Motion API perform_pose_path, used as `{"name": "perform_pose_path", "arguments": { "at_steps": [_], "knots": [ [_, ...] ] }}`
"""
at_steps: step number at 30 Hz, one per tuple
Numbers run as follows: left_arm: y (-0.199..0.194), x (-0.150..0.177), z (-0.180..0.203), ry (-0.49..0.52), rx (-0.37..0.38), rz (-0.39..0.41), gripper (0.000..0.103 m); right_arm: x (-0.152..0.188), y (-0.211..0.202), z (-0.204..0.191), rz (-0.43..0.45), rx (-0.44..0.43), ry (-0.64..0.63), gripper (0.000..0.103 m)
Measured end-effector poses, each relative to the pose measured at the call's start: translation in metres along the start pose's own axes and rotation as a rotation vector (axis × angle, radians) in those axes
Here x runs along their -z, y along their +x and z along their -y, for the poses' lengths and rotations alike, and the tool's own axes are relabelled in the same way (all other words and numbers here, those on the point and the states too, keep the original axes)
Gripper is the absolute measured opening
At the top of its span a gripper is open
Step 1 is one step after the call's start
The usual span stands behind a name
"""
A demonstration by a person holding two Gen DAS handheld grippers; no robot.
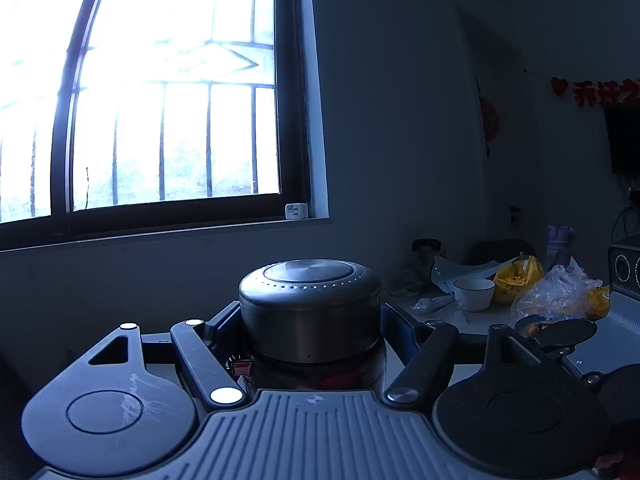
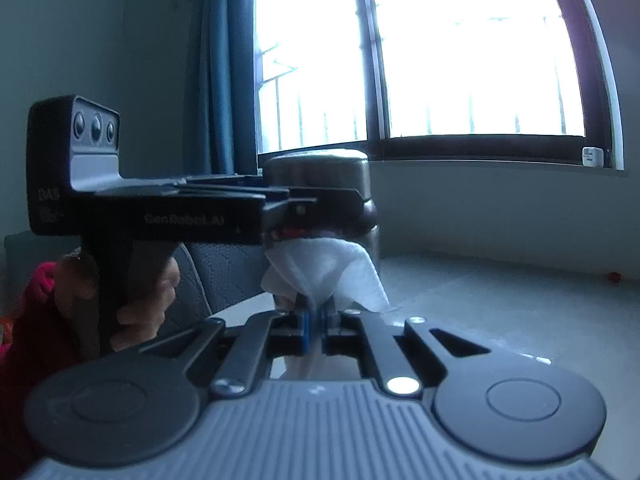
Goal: Clean container
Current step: 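Rub the white tissue in the right gripper around the thermos base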
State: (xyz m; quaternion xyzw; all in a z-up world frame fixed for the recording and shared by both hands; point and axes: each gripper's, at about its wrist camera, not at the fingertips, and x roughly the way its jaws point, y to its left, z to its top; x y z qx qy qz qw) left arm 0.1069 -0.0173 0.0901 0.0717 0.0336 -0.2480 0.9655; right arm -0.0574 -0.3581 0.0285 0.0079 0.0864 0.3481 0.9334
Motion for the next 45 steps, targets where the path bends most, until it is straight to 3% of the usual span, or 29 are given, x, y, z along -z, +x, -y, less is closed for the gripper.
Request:
{"name": "perform_pose_path", "arguments": {
  "at_steps": [11,22,28,35,45],
  "knots": [
    [0.0,0.001,-0.004,-0.013,-0.007,0.0,0.075,0.016,0.014,0.005,-0.155,-0.005,-0.008,0.004],
    [0.0,0.001,-0.004,-0.014,-0.008,0.0,0.075,0.056,0.054,0.0,-0.381,0.006,-0.055,0.004],
    [-0.001,0.001,-0.003,-0.014,-0.013,0.0,0.074,0.075,0.073,0.004,-0.454,0.019,-0.053,0.004],
    [-0.002,0.002,-0.003,-0.016,-0.018,0.001,0.075,0.065,0.066,-0.001,-0.429,0.02,-0.029,0.005],
    [-0.001,0.002,-0.004,-0.014,-0.013,0.004,0.075,0.006,0.033,-0.003,-0.241,0.066,0.041,0.005]
  ]
}}
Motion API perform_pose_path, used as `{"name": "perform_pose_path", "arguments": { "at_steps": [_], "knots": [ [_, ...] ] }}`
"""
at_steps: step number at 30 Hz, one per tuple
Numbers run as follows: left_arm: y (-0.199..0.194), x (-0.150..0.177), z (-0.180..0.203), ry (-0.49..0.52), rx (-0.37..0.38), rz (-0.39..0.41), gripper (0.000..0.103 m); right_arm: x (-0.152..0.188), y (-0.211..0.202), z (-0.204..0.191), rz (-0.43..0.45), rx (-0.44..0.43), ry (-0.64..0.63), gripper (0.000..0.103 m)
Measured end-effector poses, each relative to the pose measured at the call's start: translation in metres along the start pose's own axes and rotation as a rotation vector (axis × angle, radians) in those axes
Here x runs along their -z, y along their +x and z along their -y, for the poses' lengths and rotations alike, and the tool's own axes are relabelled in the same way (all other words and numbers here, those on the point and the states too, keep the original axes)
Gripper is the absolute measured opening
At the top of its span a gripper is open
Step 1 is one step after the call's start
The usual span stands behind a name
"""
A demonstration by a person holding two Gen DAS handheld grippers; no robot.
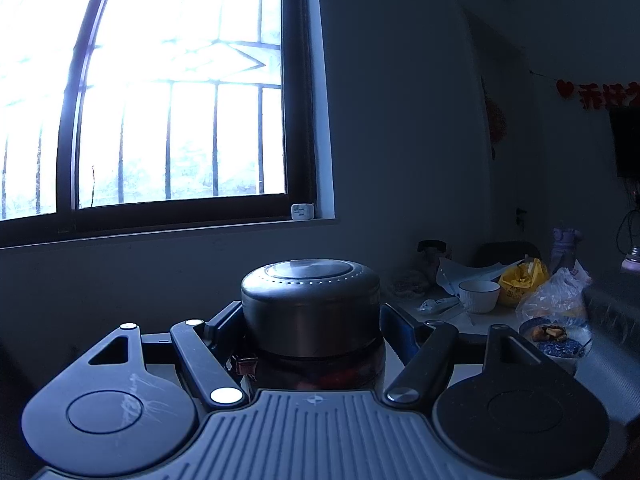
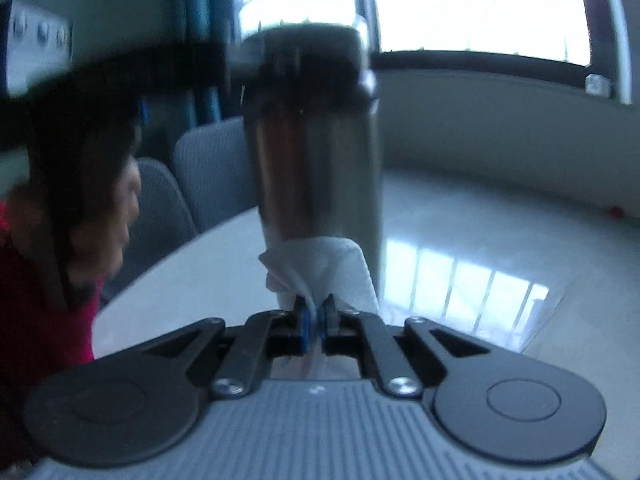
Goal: Clean container
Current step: 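Rub the white tissue in the right gripper around the thermos base, then sweep the tissue along the thermos bottom edge with the right gripper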
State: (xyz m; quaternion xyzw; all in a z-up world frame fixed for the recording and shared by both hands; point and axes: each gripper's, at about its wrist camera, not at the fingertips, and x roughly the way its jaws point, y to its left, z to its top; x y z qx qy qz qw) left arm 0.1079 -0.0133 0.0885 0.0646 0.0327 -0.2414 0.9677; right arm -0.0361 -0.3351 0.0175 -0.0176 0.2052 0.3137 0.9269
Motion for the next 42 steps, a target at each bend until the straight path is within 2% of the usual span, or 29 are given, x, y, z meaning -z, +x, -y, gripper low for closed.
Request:
{"name": "perform_pose_path", "arguments": {
  "at_steps": [12,17,25,33,42],
  "knots": [
    [-0.001,0.001,0.001,0.009,0.006,0.002,0.075,-0.036,-0.027,-0.032,0.098,0.067,-0.022,0.004],
    [-0.003,0.001,0.001,0.01,0.012,0.002,0.075,-0.025,-0.01,-0.03,0.044,0.077,-0.004,0.005],
    [-0.002,0.002,-0.003,0.002,0.006,0.0,0.075,0.003,0.026,-0.014,-0.065,0.085,0.095,0.004],
    [-0.002,0.002,0.0,0.01,0.009,0.002,0.075,0.023,0.061,-0.006,-0.184,0.111,0.122,0.005],
    [-0.001,0.001,-0.002,0.001,-0.004,-0.002,0.076,0.019,0.064,-0.017,-0.192,0.144,0.105,0.005]
  ]
}}
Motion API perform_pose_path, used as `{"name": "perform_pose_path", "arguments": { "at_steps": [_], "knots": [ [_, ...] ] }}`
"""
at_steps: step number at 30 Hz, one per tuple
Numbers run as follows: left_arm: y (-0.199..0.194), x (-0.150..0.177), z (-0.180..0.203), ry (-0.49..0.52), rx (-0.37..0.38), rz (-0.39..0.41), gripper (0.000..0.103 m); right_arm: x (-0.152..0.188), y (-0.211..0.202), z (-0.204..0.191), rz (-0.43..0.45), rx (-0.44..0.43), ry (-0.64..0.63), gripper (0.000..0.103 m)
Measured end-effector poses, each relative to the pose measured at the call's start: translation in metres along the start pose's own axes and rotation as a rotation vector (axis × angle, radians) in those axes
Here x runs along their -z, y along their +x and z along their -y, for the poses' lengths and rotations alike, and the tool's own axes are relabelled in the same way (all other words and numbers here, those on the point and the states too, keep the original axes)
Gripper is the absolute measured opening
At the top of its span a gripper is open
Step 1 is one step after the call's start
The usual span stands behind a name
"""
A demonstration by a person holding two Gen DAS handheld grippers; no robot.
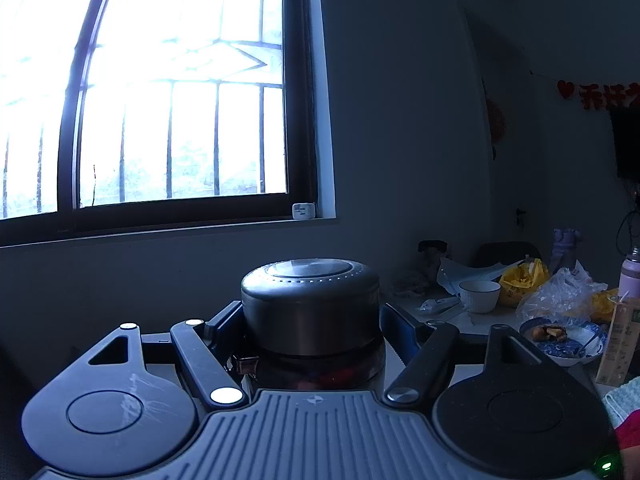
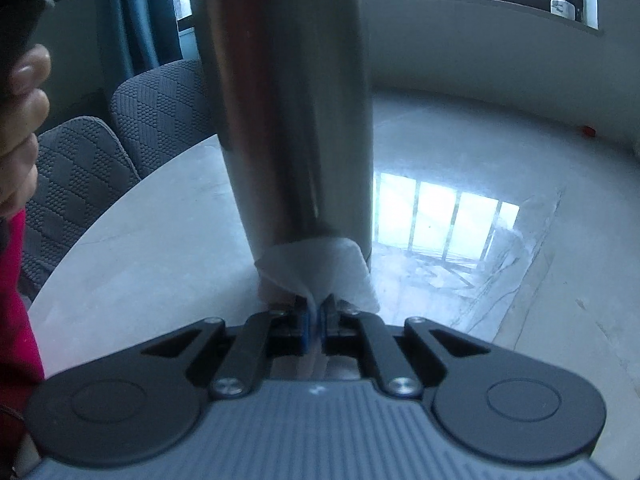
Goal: Clean container
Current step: 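Sweep the tissue along the thermos bottom edge with the right gripper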
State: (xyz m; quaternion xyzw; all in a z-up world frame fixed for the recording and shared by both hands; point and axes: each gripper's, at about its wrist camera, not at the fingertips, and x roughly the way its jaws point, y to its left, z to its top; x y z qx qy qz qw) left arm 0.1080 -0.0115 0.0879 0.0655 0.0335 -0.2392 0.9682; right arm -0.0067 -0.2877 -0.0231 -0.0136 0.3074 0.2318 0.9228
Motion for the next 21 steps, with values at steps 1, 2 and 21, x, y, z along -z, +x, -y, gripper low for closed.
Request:
{"name": "perform_pose_path", "arguments": {
  "at_steps": [1,2,21],
  "knots": [
    [0.0,0.0,0.0,0.0,0.0,0.0,0.076,0.001,-0.003,-0.002,0.012,0.001,-0.001,0.005],
    [0.0,0.0,-0.001,-0.001,0.002,0.0,0.076,0.0,-0.007,-0.005,0.028,0.0,-0.002,0.005],
    [0.001,-0.001,-0.001,-0.003,-0.005,-0.004,0.076,-0.047,-0.089,-0.044,0.329,0.055,-0.069,0.004]
  ]
}}
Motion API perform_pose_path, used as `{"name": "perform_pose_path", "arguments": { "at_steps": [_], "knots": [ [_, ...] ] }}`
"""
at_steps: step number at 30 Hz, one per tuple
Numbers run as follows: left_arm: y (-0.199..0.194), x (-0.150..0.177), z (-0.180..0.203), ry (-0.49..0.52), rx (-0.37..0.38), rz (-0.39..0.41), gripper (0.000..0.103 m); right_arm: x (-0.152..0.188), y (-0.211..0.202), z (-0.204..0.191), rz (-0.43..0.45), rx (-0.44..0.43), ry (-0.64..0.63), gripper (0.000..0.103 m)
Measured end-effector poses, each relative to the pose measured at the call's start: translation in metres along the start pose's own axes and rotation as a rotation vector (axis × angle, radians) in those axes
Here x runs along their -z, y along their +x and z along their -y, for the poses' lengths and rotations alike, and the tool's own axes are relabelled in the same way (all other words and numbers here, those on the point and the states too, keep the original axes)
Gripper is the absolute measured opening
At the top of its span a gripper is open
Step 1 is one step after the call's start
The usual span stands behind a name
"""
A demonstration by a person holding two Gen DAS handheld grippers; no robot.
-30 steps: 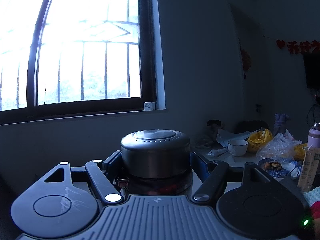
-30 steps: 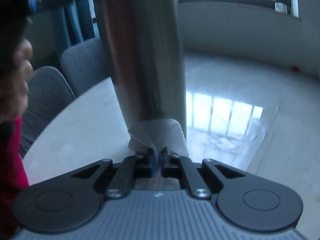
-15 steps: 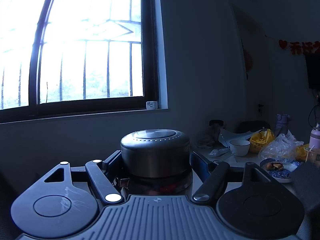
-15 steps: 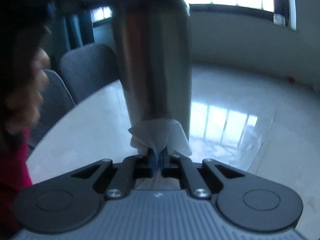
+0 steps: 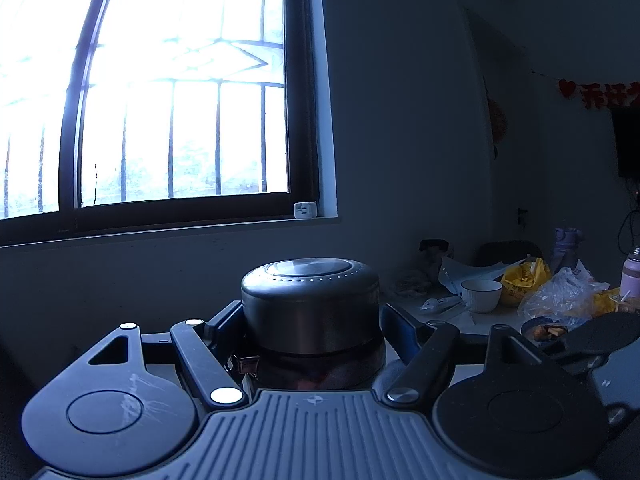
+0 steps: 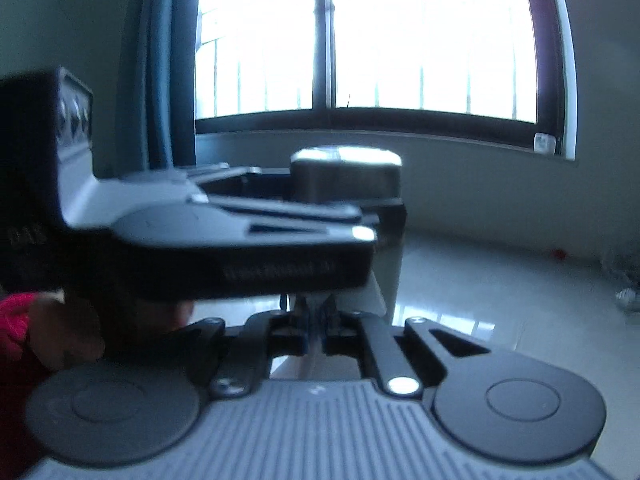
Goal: Clean container
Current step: 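Sweep the tissue along the thermos bottom edge with the right gripper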
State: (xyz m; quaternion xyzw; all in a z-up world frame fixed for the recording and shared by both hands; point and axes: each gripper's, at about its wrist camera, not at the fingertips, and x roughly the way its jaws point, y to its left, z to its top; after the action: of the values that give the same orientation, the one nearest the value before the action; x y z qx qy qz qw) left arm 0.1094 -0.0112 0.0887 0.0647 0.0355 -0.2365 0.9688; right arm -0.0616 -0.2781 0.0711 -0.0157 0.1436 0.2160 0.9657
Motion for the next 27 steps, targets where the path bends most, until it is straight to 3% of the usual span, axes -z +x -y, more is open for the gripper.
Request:
{"name": "perform_pose_path", "arguments": {
  "at_steps": [10,27],
  "knots": [
    [0.0,0.001,-0.001,0.001,-0.001,0.0,0.075,0.014,0.011,0.001,-0.054,0.02,0.007,0.004],
    [-0.001,0.003,0.0,0.002,-0.003,0.001,0.075,0.081,0.07,0.005,-0.304,0.003,0.097,0.004]
  ]
}}
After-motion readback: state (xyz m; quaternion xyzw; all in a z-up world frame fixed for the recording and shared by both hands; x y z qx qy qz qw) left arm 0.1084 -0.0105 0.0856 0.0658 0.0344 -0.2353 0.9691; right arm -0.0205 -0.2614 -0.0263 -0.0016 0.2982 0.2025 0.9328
